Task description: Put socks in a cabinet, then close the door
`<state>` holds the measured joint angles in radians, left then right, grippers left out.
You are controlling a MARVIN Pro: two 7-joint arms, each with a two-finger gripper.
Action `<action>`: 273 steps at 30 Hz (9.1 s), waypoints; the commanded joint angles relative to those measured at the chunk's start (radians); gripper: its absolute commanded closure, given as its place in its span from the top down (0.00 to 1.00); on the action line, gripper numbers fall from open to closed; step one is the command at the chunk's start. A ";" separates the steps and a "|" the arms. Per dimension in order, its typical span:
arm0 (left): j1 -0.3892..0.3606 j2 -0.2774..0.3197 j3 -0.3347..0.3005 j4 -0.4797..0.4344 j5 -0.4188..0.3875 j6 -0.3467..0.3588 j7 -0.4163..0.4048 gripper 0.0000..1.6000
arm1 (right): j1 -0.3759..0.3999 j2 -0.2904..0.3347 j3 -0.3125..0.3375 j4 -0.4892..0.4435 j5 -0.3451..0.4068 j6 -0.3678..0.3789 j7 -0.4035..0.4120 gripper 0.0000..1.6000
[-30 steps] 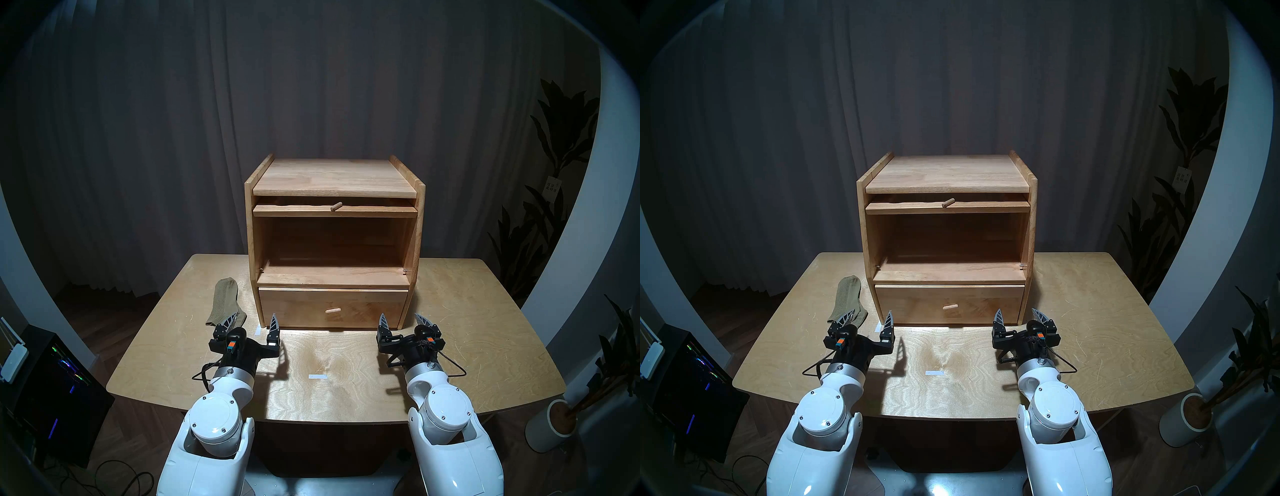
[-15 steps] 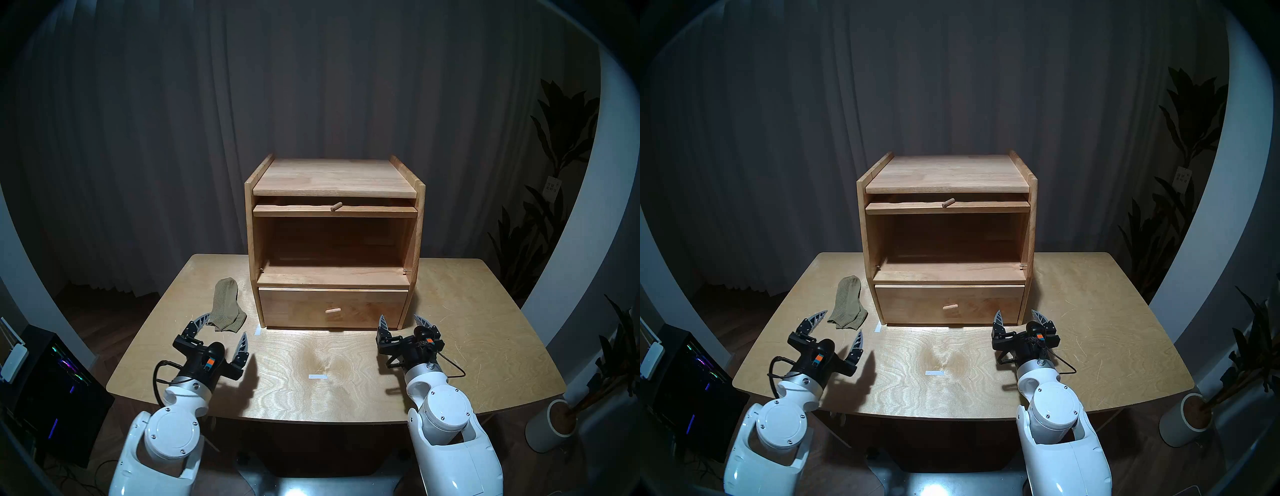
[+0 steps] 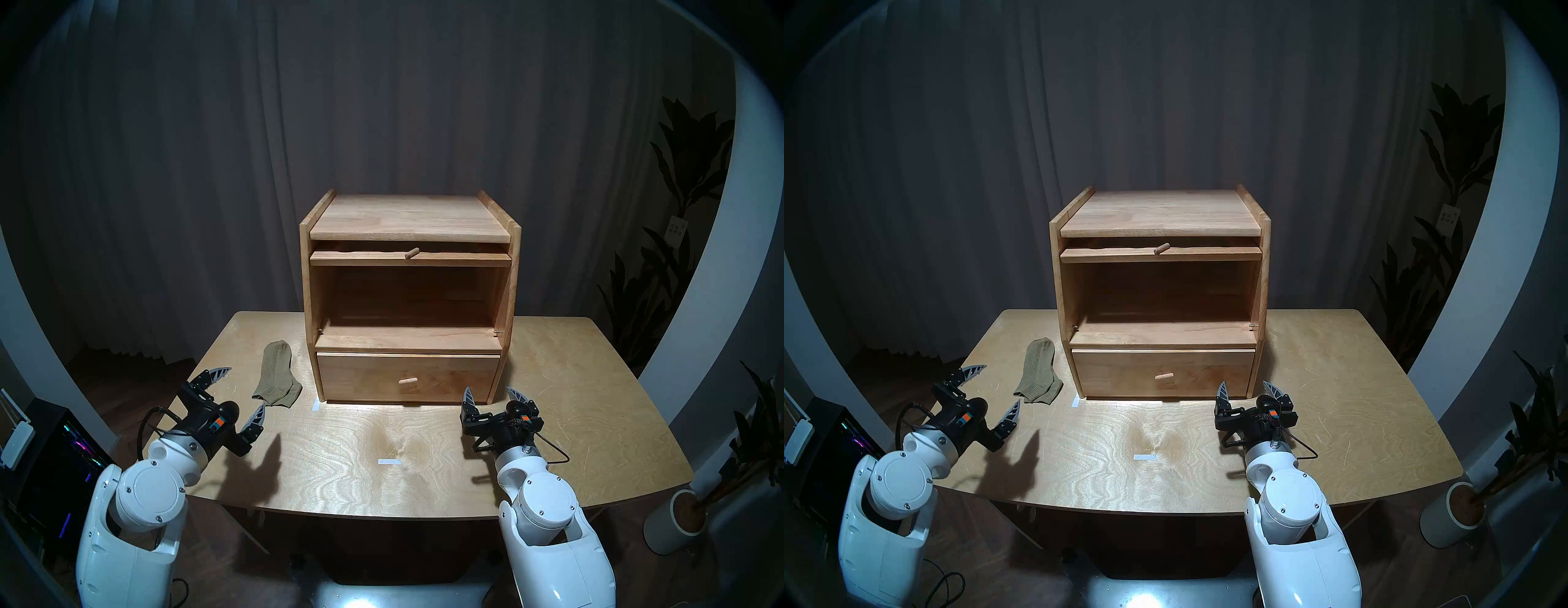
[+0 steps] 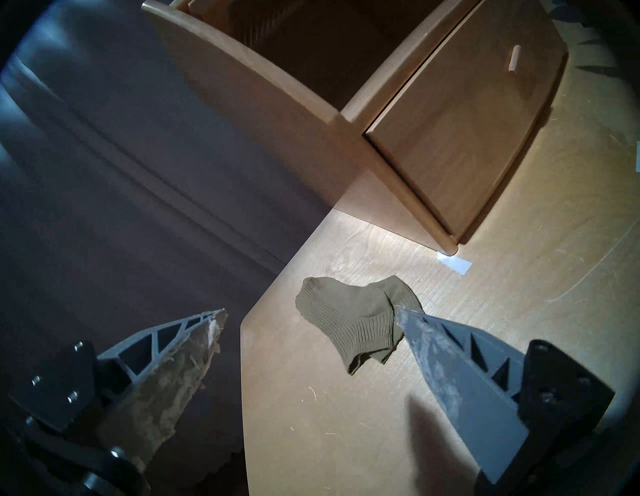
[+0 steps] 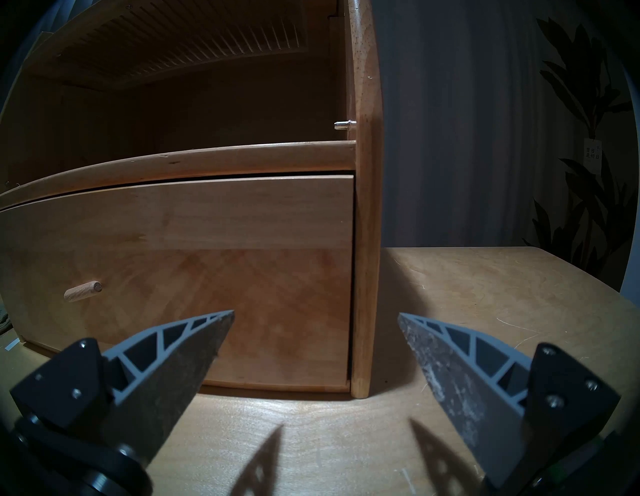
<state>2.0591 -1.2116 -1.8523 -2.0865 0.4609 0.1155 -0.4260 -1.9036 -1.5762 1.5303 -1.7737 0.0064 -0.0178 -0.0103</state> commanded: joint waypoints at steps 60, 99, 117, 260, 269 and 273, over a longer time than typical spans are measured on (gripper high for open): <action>-0.704 0.244 0.540 0.525 0.451 0.216 -0.492 1.00 | -0.001 -0.001 0.001 -0.038 0.000 -0.004 -0.002 1.00; -0.747 0.190 0.580 0.721 0.434 0.118 -0.400 1.00 | -0.001 -0.001 0.002 -0.038 0.000 -0.004 -0.002 1.00; -0.614 0.175 0.448 0.644 0.229 0.093 -0.408 0.00 | 0.000 -0.001 0.002 -0.036 0.000 -0.005 -0.001 1.00; -0.950 -0.583 0.623 0.712 -0.265 0.188 0.939 0.00 | 0.007 -0.001 0.002 -0.026 0.000 -0.008 0.001 1.00; -0.984 -0.618 0.649 0.819 -0.277 0.095 1.083 0.00 | 0.002 -0.001 0.002 -0.033 0.000 -0.007 0.000 1.00; -0.983 -0.617 0.666 0.826 -0.293 0.075 1.125 0.25 | 0.001 -0.001 0.002 -0.034 -0.001 -0.006 0.000 1.00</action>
<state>1.1300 -1.7985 -1.2161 -1.2570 0.1835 0.2517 0.6263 -1.8999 -1.5761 1.5301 -1.7769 0.0052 -0.0181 -0.0076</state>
